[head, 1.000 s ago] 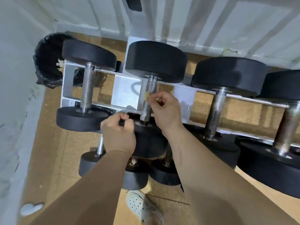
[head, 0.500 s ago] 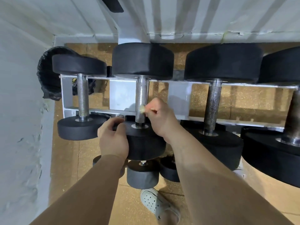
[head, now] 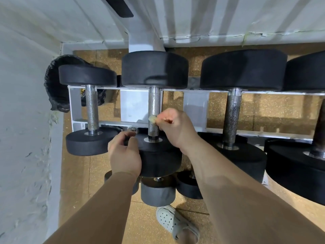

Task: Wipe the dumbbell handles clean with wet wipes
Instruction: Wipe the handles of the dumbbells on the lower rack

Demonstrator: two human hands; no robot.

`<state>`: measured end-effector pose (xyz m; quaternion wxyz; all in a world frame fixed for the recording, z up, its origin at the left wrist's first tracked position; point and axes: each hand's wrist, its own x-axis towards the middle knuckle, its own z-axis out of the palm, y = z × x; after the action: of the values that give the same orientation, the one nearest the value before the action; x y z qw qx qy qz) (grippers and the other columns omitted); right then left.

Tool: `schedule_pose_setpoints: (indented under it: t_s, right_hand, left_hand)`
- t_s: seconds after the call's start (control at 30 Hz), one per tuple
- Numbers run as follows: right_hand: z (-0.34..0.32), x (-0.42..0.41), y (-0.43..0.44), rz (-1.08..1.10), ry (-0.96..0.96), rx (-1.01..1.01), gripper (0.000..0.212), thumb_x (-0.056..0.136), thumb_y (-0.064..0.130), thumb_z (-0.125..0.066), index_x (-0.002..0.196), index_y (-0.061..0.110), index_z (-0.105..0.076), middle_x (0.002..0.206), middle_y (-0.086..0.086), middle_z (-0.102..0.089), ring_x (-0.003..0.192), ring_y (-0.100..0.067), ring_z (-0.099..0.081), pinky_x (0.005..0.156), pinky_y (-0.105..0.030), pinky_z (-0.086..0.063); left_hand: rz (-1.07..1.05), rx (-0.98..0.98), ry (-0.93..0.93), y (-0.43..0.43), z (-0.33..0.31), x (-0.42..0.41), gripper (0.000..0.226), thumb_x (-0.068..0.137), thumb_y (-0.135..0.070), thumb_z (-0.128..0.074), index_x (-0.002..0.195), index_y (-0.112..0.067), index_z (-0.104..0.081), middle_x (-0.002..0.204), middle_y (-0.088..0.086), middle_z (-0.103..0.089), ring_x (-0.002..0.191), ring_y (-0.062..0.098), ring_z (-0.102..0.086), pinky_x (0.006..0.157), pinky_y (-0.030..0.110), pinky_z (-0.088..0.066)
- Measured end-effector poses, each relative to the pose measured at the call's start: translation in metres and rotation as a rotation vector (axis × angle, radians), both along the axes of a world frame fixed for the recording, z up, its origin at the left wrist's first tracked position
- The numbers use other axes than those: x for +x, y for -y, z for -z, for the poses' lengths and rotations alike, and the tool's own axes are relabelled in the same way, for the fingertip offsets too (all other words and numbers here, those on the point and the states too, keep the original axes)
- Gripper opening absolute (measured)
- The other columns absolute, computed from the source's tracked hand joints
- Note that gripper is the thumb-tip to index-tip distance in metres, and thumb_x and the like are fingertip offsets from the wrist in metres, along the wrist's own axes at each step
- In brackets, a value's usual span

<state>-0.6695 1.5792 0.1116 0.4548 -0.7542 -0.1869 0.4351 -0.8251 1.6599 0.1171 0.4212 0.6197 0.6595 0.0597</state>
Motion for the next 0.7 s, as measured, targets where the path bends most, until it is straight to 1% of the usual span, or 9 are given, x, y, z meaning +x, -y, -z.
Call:
schedule_pose_setpoints:
  t_s: [0.07,0.1,0.13,0.2,0.3,0.4,0.53,0.6,0.7]
  right_hand:
    - [0.003,0.002,-0.01,0.124,0.011,0.069,0.03,0.095,0.029,-0.066,0.081,0.002,-0.064,0.076,-0.003,-0.064,0.071,-0.015,-0.057,0.069,-0.033,-0.048]
    - [0.007,0.006,-0.02,0.249,-0.056,0.104,0.02,0.095,0.025,-0.067,0.079,0.012,-0.064,0.076,0.004,-0.063,0.072,-0.011,-0.058,0.07,-0.029,-0.047]
    - [0.01,0.011,-0.029,0.367,-0.147,0.128,0.014,0.094,0.023,-0.068,0.081,0.02,-0.064,0.076,0.007,-0.063,0.071,-0.008,-0.058,0.07,-0.027,-0.047]
    - [0.014,0.017,-0.038,0.471,-0.272,0.149,0.009,0.094,0.024,-0.069,0.087,0.019,-0.065,0.074,0.009,-0.061,0.064,-0.001,-0.055,0.066,-0.022,-0.045]
    - [0.016,0.011,-0.015,0.208,-0.213,0.066,0.015,0.095,0.027,-0.066,0.092,0.012,-0.066,0.077,0.004,-0.063,0.066,-0.001,-0.057,0.066,-0.022,-0.047]
    - [0.014,0.003,0.005,-0.195,-0.013,-0.059,0.009,0.094,0.021,-0.065,0.085,0.019,-0.065,0.082,0.01,-0.062,0.081,-0.01,-0.059,0.067,-0.017,-0.043]
    - [0.015,0.019,-0.003,-0.436,0.176,-0.046,0.017,0.093,0.022,-0.067,0.08,0.011,-0.066,0.085,-0.001,-0.062,0.079,-0.015,-0.057,0.063,-0.026,-0.042]
    - [0.021,0.023,-0.003,-0.382,0.151,-0.015,0.019,0.091,0.031,-0.07,0.078,0.019,-0.064,0.083,0.009,-0.059,0.078,-0.004,-0.056,0.064,-0.019,-0.039]
    - [0.027,0.021,0.001,0.002,0.0,0.036,0.011,0.094,0.019,-0.065,0.086,0.014,-0.062,0.089,0.007,-0.063,0.083,-0.006,-0.059,0.072,-0.019,-0.044]
  left_hand:
    - [-0.001,0.003,-0.003,0.0,-0.001,0.0,0.038,0.069,-0.048,-0.045,0.092,-0.035,-0.072,0.115,0.001,-0.066,0.106,0.015,-0.062,0.103,0.049,-0.048]
    - [0.001,0.002,-0.003,0.0,-0.002,0.0,0.038,0.069,-0.047,-0.045,0.093,-0.035,-0.072,0.115,0.001,-0.066,0.105,0.015,-0.062,0.103,0.048,-0.048]
    - [0.008,0.0,-0.003,0.001,-0.003,0.001,0.038,0.07,-0.046,-0.045,0.093,-0.035,-0.072,0.116,0.001,-0.066,0.105,0.014,-0.062,0.103,0.048,-0.048]
    - [0.017,-0.006,0.001,0.0,-0.004,0.002,0.036,0.073,-0.043,-0.046,0.095,-0.033,-0.071,0.118,0.001,-0.064,0.103,0.011,-0.061,0.103,0.045,-0.048]
    - [0.03,0.01,-0.001,0.001,-0.006,0.003,0.034,0.075,-0.039,-0.046,0.097,-0.03,-0.071,0.118,0.002,-0.063,0.1,0.006,-0.059,0.102,0.042,-0.048]
    - [0.036,0.019,-0.011,0.002,-0.006,0.003,0.034,0.075,-0.039,-0.046,0.097,-0.032,-0.071,0.117,0.0,-0.064,0.103,0.009,-0.059,0.102,0.043,-0.048]
    - [0.037,0.03,-0.02,0.003,-0.008,0.003,0.034,0.076,-0.039,-0.046,0.098,-0.032,-0.071,0.118,-0.001,-0.062,0.107,0.012,-0.058,0.104,0.045,-0.047]
    - [0.029,0.03,-0.019,0.003,-0.01,0.004,0.034,0.077,-0.038,-0.046,0.098,-0.032,-0.071,0.119,-0.003,-0.06,0.108,0.012,-0.057,0.105,0.043,-0.046]
    - [0.02,0.031,-0.012,0.005,-0.012,0.005,0.033,0.076,-0.037,-0.046,0.097,-0.03,-0.071,0.12,-0.003,-0.059,0.106,0.01,-0.056,0.105,0.042,-0.045]
